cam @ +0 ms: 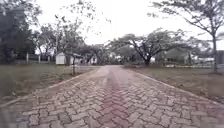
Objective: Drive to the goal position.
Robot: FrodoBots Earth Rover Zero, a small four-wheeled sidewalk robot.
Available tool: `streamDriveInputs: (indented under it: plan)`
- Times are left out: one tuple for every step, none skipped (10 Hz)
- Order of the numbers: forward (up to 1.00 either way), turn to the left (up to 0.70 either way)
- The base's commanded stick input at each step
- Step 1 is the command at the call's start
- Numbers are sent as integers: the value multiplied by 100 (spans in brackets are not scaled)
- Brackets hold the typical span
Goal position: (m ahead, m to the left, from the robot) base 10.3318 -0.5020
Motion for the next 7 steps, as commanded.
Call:
streamDriveInputs:
  plan:
    - [70, 2]
    - [70, 2]
    - [70, 2]
    - [70, 2]
    - [70, 1]
    - [70, 0]
    - [70, 0]
